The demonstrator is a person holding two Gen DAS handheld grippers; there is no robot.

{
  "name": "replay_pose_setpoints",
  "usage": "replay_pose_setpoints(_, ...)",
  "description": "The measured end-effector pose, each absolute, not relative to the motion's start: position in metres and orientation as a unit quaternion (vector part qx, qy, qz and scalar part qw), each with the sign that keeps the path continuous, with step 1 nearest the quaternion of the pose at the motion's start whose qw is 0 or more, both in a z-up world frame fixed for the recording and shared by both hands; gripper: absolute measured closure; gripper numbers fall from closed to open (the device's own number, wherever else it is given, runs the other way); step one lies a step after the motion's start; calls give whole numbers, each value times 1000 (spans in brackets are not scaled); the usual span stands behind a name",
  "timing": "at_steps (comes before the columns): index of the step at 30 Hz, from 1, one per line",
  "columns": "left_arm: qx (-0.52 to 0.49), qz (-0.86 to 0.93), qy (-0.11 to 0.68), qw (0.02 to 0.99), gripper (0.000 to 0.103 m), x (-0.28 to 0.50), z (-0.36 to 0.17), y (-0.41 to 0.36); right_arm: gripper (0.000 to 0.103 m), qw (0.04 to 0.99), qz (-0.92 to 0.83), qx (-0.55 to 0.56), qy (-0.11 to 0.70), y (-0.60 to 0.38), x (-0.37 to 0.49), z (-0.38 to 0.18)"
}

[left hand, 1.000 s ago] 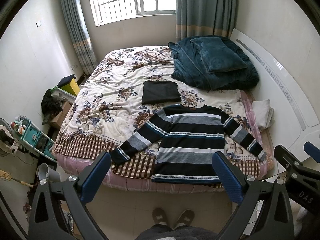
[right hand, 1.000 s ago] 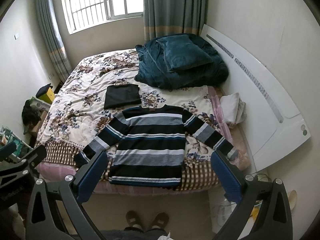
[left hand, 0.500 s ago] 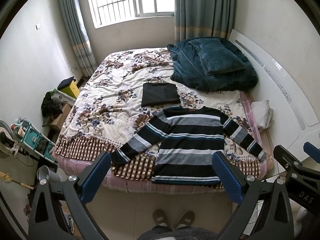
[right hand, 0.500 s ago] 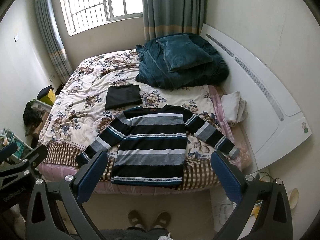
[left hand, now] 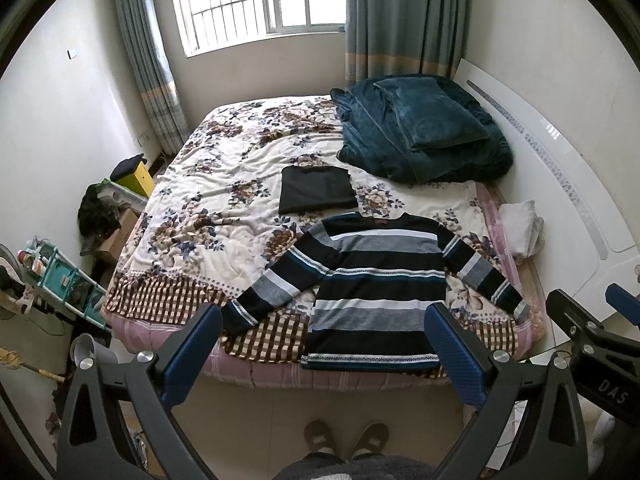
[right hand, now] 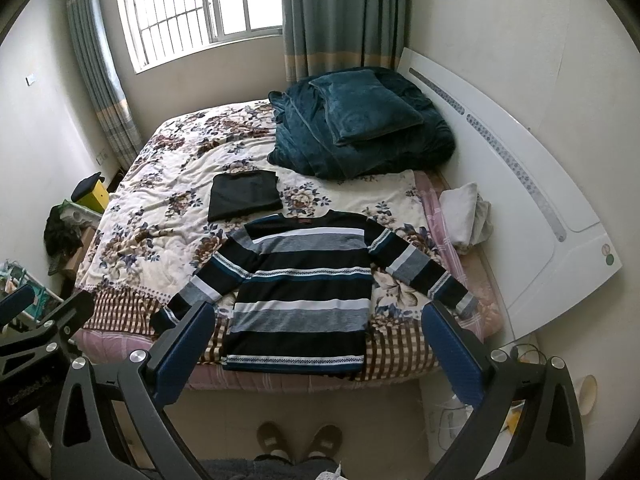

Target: Fold small clothes

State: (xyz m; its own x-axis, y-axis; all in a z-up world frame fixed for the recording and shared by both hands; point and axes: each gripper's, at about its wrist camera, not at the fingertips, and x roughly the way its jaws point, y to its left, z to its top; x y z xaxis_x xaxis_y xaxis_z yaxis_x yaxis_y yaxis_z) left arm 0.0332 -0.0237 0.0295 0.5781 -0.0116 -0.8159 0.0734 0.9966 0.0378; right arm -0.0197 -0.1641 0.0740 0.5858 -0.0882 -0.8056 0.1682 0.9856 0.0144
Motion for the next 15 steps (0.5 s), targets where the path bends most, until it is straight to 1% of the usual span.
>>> replay_pose_setpoints(4,39,-24,455,889,0,52,24,-32,0,886,-77,55,454,-167,-20,72)
replay_pose_setpoints(7,61,-14,446,893,0,75,3,-40,0,877,-96,80,464,-179,-12,63)
replay_pose_setpoints(8,64,-14,447,892,0,79,-8,-38,0,869,-120,95,470,-193,4,49)
replay_pose_setpoints(13,79,-17,462,883,0,129,-63,-55,0,847,-182,129,483,-231,29,2)
replay_pose_setpoints(15,92,-15,474,876,0,151,-93,-71,0,826,-222,152,495,-265,49,-43)
